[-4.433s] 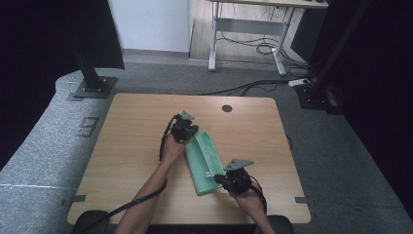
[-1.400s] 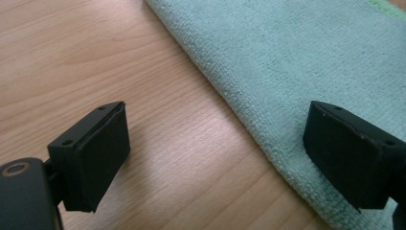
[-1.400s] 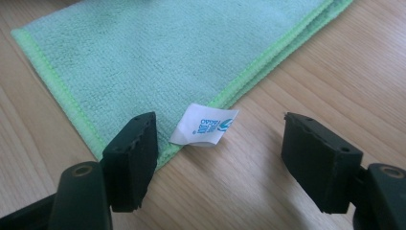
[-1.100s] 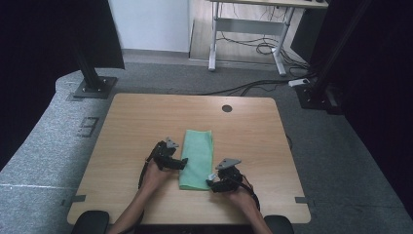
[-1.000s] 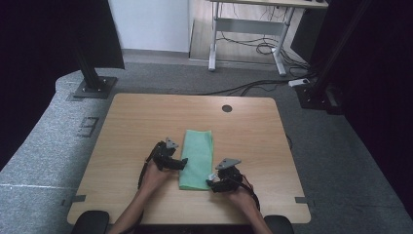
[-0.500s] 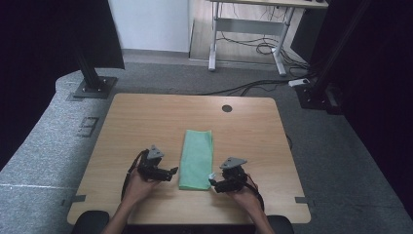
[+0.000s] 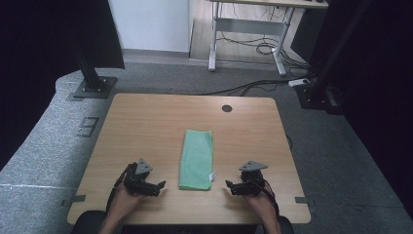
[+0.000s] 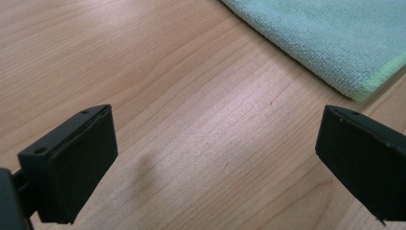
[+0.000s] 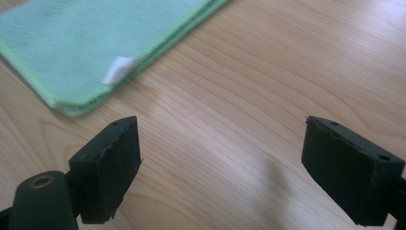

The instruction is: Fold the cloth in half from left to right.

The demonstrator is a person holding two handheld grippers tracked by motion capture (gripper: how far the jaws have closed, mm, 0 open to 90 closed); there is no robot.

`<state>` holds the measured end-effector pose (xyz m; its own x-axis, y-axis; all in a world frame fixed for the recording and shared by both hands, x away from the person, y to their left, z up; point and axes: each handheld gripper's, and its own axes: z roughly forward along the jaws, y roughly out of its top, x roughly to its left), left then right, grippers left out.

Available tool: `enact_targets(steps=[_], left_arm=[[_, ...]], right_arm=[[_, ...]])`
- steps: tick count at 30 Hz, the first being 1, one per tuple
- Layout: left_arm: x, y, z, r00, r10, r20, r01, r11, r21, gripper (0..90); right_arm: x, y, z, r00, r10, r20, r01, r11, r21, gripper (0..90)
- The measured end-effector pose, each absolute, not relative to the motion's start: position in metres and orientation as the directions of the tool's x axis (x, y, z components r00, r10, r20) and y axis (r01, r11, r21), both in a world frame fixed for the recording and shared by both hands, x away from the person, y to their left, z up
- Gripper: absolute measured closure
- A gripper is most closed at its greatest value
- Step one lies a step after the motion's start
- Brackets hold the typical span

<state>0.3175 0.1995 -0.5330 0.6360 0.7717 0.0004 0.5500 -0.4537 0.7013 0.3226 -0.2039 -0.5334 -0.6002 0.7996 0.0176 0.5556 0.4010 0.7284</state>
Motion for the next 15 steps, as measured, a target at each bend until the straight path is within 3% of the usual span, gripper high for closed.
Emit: enact_targets(steps=[15], left_arm=[[0.324,0.196,-0.548,0.643,0.765,0.013,0.569,-0.49,0.661,0.0]], right_arm=[[0.333,-0.227,-0.555,-0.555,0.831,0.033,0.594,0.368,0.716,0.5]])
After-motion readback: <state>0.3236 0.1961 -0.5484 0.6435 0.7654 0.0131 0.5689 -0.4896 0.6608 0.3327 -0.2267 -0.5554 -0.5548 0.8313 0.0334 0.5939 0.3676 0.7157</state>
